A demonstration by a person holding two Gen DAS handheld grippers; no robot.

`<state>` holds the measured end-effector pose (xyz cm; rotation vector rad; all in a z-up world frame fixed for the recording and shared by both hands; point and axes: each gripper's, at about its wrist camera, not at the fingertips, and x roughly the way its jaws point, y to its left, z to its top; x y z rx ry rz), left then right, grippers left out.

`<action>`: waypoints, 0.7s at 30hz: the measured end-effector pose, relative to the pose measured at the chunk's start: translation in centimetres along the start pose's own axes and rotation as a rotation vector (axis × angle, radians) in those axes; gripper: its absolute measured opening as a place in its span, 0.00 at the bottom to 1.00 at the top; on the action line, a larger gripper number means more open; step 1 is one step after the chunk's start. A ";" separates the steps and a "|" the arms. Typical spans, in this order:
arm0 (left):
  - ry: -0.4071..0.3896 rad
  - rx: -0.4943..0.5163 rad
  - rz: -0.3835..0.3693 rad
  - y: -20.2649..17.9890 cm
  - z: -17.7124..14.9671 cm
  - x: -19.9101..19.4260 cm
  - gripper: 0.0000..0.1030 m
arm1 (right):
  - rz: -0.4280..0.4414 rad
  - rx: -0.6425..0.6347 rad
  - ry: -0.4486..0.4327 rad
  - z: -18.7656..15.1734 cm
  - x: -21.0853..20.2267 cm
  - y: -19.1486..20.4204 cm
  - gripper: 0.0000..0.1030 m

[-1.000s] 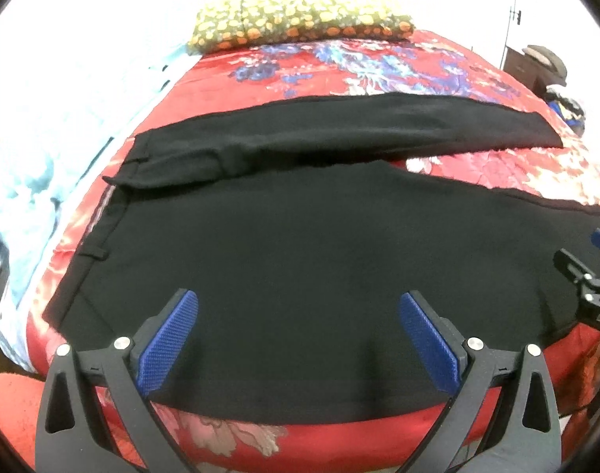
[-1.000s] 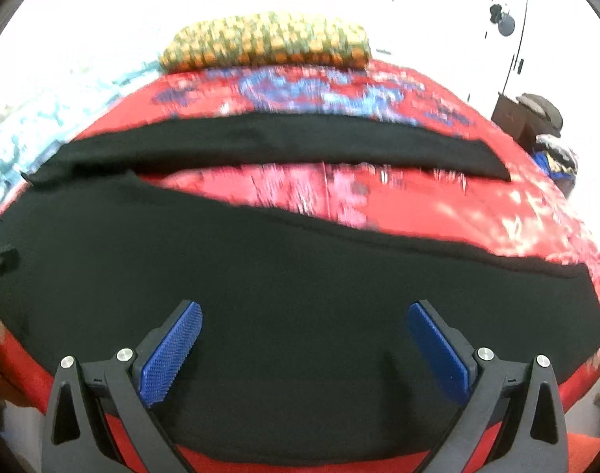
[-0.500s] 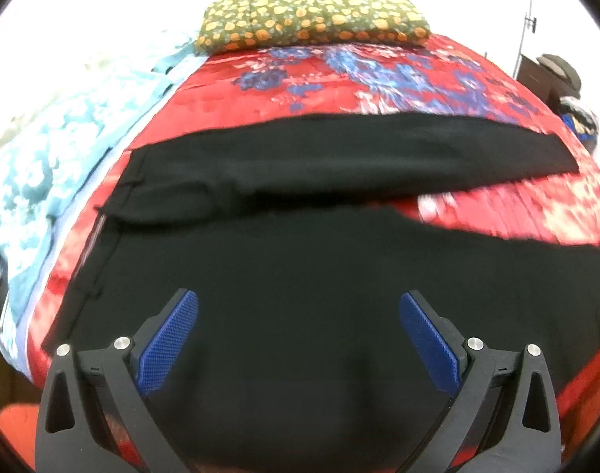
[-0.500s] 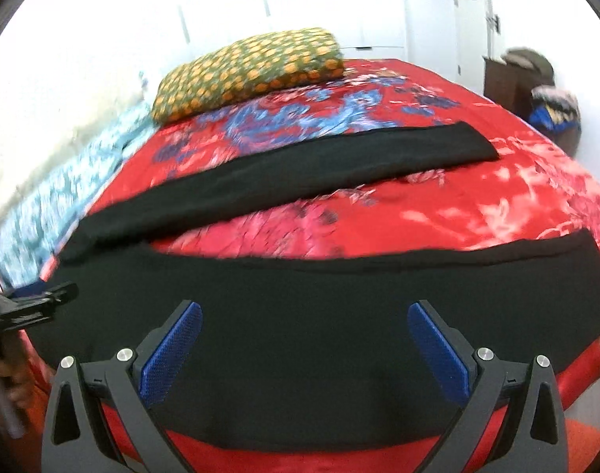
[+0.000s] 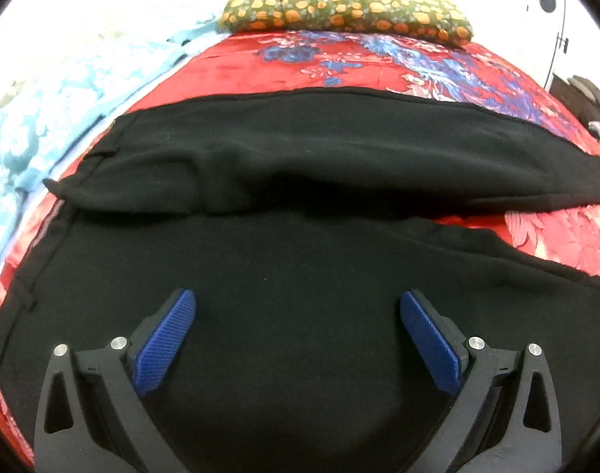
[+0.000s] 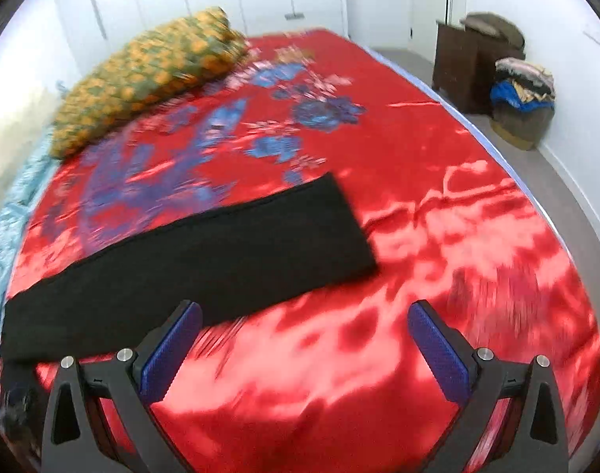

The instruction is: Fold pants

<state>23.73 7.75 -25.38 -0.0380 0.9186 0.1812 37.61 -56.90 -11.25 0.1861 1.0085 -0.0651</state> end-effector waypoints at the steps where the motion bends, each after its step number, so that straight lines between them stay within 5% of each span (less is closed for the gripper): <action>1: -0.007 0.001 0.001 -0.1 -0.1 0.1 1.00 | -0.013 0.009 0.024 2.1 2.1 -0.9 0.98; 6: -0.031 -0.010 -0.015 0.2 -0.5 0.2 1.00 | 0.044 0.086 0.071 7.7 8.6 -3.3 0.92; 12: -0.049 -0.013 -0.018 0.3 0.0 0.0 1.00 | 0.061 0.096 0.103 8.9 14.8 -2.8 0.88; 14: -0.051 -0.015 -0.020 0.4 -0.2 -0.1 1.00 | 0.062 0.072 0.122 8.6 16.0 -2.3 0.62; 16: -0.052 -0.014 -0.019 0.4 -0.2 -0.1 1.00 | 0.025 0.028 0.085 8.2 15.4 -1.6 0.03; 21: -0.051 -0.014 -0.018 0.3 -0.2 -0.1 1.00 | 0.141 -0.123 -0.073 5.0 6.1 2.2 0.04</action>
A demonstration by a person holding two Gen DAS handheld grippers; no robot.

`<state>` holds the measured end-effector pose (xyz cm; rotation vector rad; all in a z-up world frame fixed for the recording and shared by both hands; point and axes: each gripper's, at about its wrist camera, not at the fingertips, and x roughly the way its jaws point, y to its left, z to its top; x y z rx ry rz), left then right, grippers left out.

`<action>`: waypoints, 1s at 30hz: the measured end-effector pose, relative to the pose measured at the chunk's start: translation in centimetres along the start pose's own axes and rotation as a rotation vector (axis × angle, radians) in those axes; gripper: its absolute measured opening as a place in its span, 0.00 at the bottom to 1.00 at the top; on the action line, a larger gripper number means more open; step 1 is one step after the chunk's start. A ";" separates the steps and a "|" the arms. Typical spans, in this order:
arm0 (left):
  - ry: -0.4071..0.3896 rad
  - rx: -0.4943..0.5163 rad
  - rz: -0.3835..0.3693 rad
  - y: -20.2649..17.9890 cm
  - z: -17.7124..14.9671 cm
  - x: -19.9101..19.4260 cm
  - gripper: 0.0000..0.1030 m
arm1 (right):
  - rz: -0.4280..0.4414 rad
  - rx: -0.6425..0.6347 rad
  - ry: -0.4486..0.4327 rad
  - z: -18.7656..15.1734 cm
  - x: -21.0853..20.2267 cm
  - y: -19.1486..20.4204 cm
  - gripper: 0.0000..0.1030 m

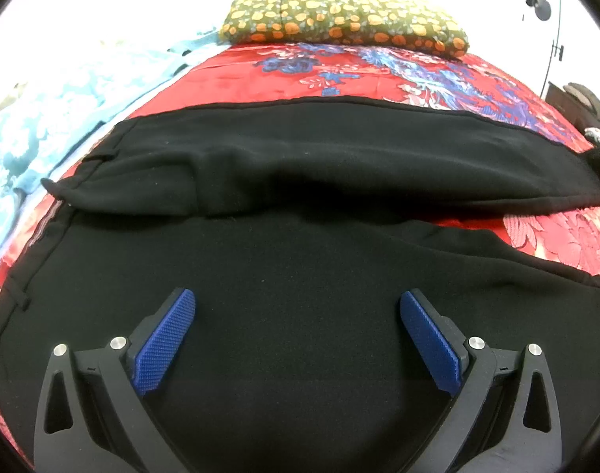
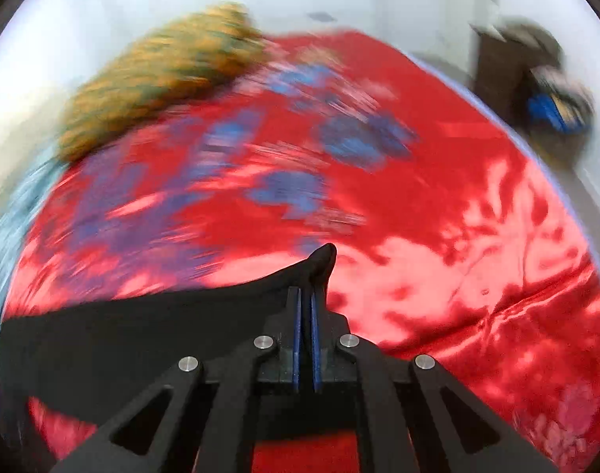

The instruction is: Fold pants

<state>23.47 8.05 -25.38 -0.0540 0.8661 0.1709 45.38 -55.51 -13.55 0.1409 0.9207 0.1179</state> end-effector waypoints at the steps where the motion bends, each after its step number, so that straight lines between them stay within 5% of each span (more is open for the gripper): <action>1: 0.001 0.001 0.002 0.0 0.0 0.0 1.00 | 0.030 -0.070 -0.021 -1.0 -2.7 2.0 0.04; 7: 0.013 0.012 0.016 -0.2 0.3 0.0 1.00 | 0.155 -0.359 -0.019 -14.9 -18.3 11.3 0.04; 11: 0.073 0.010 0.001 0.1 1.1 0.1 1.00 | 0.006 -0.396 0.155 -25.0 -20.7 11.2 0.07; 12: 0.136 0.028 -0.009 0.2 1.8 0.2 1.00 | -0.048 -0.358 0.204 -26.9 -20.7 10.1 0.20; 13: 0.198 0.048 -0.015 0.2 2.5 0.1 0.99 | -0.081 -0.314 0.218 -27.8 -21.2 9.2 0.36; 15: 0.261 0.058 -0.020 0.7 3.3 -1.0 0.99 | -0.141 -0.227 0.163 -29.0 -23.7 8.1 0.53; 20: 0.225 -0.039 -0.155 2.7 2.9 -7.5 0.99 | -0.196 -0.070 -0.114 -29.4 -31.3 10.4 0.84; 25: 0.193 -0.111 -0.262 2.3 -1.3 -12.7 0.99 | -0.115 0.078 -0.287 -31.2 -31.4 17.6 0.94; 30: 0.196 -0.001 -0.225 1.8 -4.1 -12.3 0.99 | -0.085 0.073 -0.267 -34.1 -27.0 24.1 0.93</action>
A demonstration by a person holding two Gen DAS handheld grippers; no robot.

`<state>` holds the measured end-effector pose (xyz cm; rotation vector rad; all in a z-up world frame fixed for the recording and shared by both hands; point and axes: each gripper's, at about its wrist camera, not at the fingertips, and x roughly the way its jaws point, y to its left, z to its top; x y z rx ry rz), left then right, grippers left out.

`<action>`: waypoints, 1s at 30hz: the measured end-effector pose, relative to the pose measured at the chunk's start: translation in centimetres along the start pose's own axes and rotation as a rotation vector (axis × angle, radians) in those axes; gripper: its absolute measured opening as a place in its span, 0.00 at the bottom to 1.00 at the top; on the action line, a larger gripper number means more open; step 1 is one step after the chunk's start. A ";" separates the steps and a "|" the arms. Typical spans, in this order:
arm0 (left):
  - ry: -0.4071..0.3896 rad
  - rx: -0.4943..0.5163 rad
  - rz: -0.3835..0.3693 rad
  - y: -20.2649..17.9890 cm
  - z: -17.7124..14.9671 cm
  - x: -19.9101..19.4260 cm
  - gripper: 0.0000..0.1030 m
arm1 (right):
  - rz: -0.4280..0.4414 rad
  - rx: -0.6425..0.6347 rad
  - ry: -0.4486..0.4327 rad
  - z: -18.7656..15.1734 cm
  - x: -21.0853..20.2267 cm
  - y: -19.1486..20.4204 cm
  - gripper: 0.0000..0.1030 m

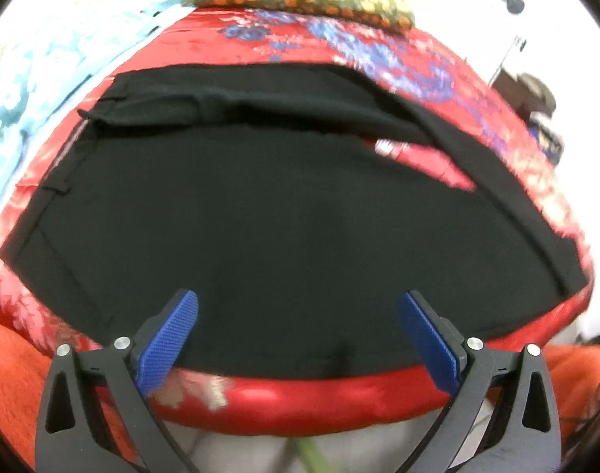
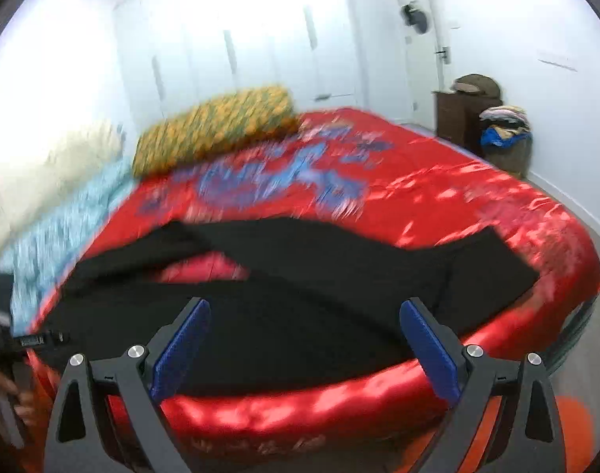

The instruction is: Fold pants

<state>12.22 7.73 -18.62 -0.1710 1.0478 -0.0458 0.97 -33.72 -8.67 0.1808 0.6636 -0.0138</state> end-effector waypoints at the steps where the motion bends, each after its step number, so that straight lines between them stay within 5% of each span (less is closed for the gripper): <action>1: -0.015 -0.015 0.012 0.5 0.3 -0.2 0.99 | 0.031 -0.050 0.041 -0.4 0.7 1.4 0.93; 4: -0.077 -0.089 -0.015 1.9 0.9 -1.6 0.99 | 0.037 -0.138 0.033 -0.9 0.8 3.1 0.93; 11: -0.077 -0.152 -0.015 3.2 0.9 -1.8 0.99 | 0.011 -0.095 0.067 -1.4 1.7 2.6 0.94; 30: -0.040 -0.102 0.016 1.7 0.6 0.1 0.99 | 0.001 0.077 0.108 -1.7 3.3 -2.1 0.93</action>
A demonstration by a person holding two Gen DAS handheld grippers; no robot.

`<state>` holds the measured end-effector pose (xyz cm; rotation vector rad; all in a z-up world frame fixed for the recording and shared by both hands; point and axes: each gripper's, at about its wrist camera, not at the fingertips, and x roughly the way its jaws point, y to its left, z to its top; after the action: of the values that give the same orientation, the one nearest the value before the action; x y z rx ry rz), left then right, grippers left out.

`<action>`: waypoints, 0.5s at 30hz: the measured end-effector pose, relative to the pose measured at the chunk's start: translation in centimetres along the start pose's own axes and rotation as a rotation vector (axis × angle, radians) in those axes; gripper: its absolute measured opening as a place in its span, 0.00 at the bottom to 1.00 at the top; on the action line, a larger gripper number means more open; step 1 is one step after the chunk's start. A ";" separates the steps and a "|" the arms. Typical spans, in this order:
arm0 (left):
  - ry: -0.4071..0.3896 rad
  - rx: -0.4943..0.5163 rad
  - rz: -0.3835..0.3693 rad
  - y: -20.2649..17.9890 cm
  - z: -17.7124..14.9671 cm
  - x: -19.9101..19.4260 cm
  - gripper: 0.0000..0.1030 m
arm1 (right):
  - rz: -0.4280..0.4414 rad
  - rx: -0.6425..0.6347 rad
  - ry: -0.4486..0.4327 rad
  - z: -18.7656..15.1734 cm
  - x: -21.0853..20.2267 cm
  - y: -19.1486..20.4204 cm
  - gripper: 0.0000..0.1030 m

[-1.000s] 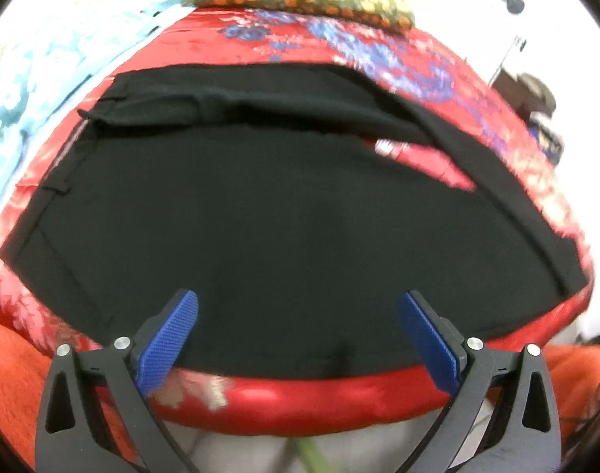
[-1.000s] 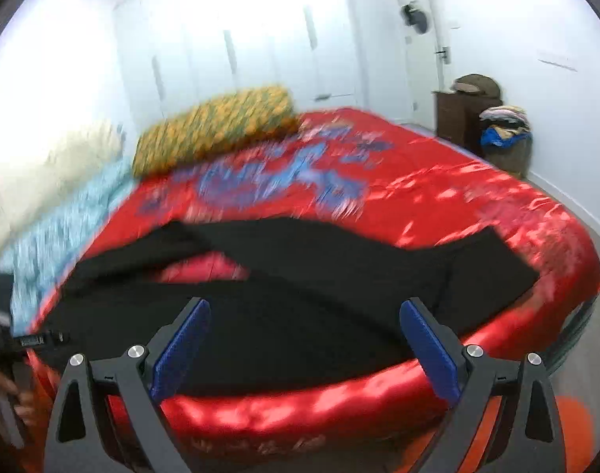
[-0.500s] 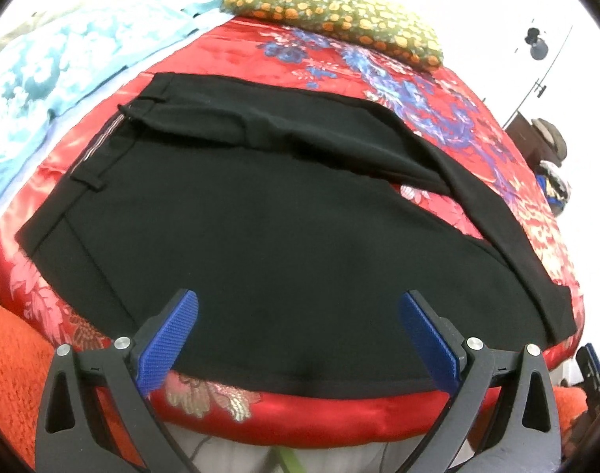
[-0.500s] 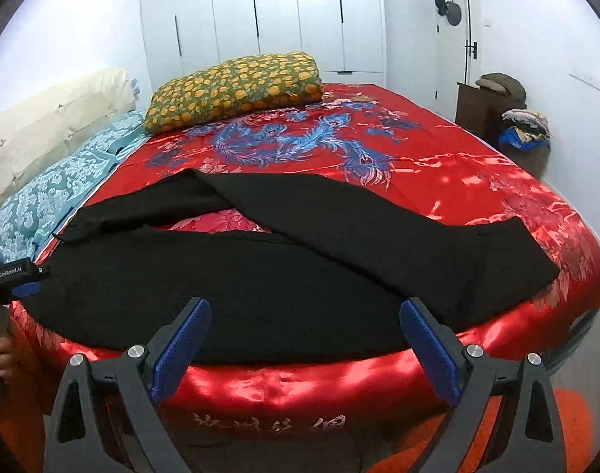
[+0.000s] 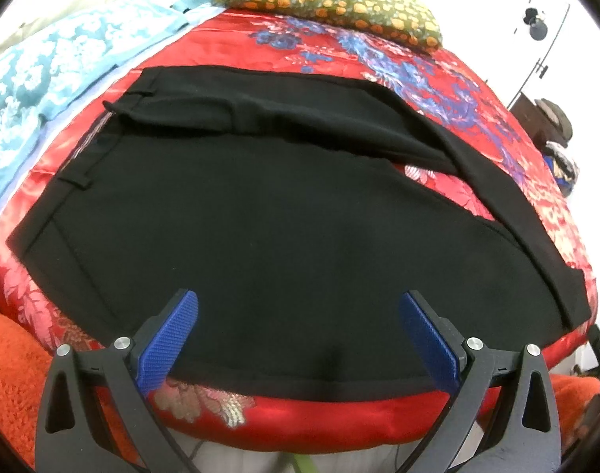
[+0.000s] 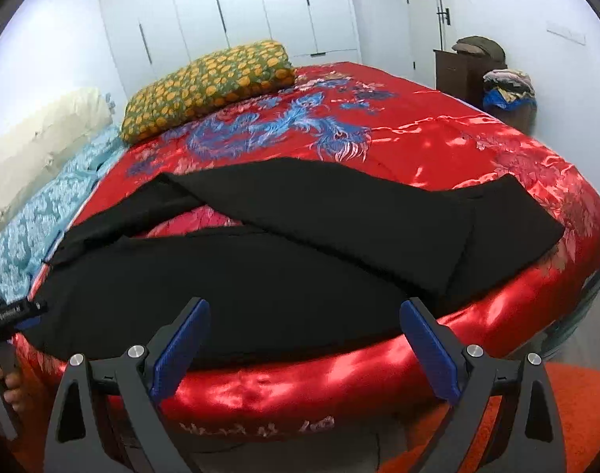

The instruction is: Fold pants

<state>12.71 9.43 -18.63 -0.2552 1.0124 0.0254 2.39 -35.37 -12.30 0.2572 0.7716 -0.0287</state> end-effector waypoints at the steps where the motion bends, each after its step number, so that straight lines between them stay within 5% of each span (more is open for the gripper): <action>1: -0.001 -0.001 -0.001 0.0 0.0 0.0 0.99 | 0.013 0.015 -0.006 0.1 0.1 -0.2 0.93; 10: 0.028 0.013 0.005 -0.6 -0.1 1.4 0.99 | 0.197 0.169 0.050 0.2 3.0 -2.5 0.93; 15: 0.031 0.063 0.023 -1.4 -0.5 1.7 0.99 | 0.220 0.277 0.122 0.1 7.0 -4.1 0.93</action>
<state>13.46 7.77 -20.02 -0.1871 1.0456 0.0108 6.96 -38.92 -17.96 0.6100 0.8563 0.0898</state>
